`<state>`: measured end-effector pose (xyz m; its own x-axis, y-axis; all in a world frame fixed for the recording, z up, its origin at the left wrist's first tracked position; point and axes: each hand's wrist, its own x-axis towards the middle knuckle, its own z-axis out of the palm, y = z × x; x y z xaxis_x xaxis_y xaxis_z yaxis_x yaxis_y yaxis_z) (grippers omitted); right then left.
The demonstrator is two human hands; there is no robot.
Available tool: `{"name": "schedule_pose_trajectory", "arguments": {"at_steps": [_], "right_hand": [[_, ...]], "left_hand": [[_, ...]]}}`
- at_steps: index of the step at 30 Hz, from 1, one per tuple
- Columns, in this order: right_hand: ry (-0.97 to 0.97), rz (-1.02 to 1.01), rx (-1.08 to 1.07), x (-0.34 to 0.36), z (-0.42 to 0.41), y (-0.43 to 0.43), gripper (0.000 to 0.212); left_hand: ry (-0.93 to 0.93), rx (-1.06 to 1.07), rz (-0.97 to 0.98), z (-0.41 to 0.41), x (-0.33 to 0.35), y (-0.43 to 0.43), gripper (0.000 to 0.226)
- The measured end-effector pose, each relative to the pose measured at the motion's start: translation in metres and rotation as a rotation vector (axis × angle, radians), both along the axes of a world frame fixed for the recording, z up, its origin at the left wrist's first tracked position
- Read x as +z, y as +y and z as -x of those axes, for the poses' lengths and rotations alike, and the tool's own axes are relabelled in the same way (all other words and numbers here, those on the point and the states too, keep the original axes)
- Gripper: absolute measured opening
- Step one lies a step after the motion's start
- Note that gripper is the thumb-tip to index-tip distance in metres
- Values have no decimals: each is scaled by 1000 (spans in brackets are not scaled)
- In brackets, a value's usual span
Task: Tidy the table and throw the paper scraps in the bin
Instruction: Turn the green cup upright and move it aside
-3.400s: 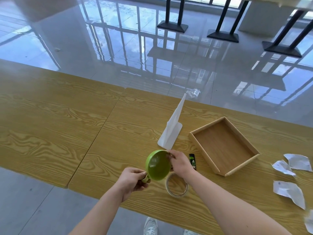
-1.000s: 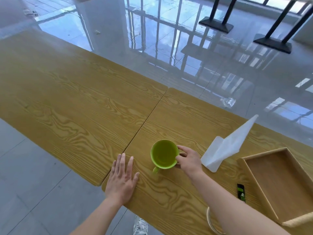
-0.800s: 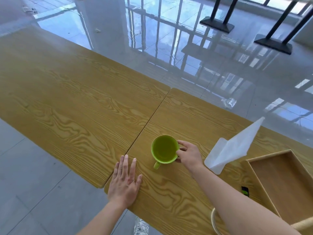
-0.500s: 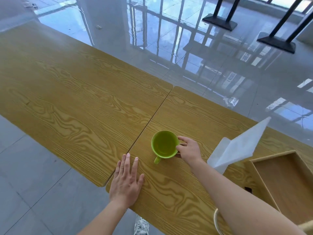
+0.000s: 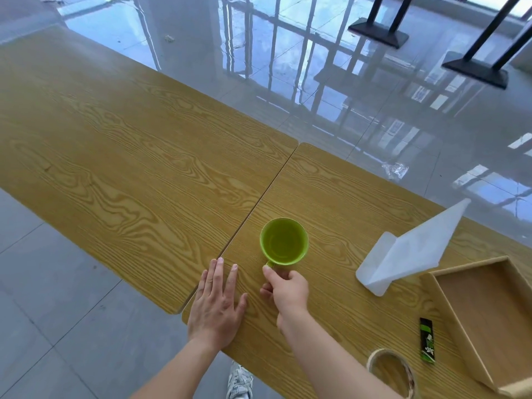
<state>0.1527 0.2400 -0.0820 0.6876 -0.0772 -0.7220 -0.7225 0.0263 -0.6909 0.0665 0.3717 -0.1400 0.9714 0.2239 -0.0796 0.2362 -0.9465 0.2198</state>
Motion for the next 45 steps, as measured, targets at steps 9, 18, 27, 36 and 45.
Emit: {"name": "schedule_pose_trajectory", "arguments": {"at_steps": [9, 18, 27, 36, 45], "right_hand": [[-34, 89, -34, 2, -14, 16, 14], [-71, 132, 70, -1, -14, 35, 17], [-98, 150, 100, -1, -20, 50, 22], [-107, 164, 115, -2, -26, 57, 22], [-138, 173, 125, -6, -26, 53, 14]], "left_hand": [[-14, 1, 7, 0, -1, 0, 67], [-3, -3, 6, 0, -4, 1, 67], [-8, -6, -20, 0, -7, 1, 66], [-6, -8, -19, 1, -7, 0, 67], [-18, -5, -1, 1, -4, 0, 66]]}}
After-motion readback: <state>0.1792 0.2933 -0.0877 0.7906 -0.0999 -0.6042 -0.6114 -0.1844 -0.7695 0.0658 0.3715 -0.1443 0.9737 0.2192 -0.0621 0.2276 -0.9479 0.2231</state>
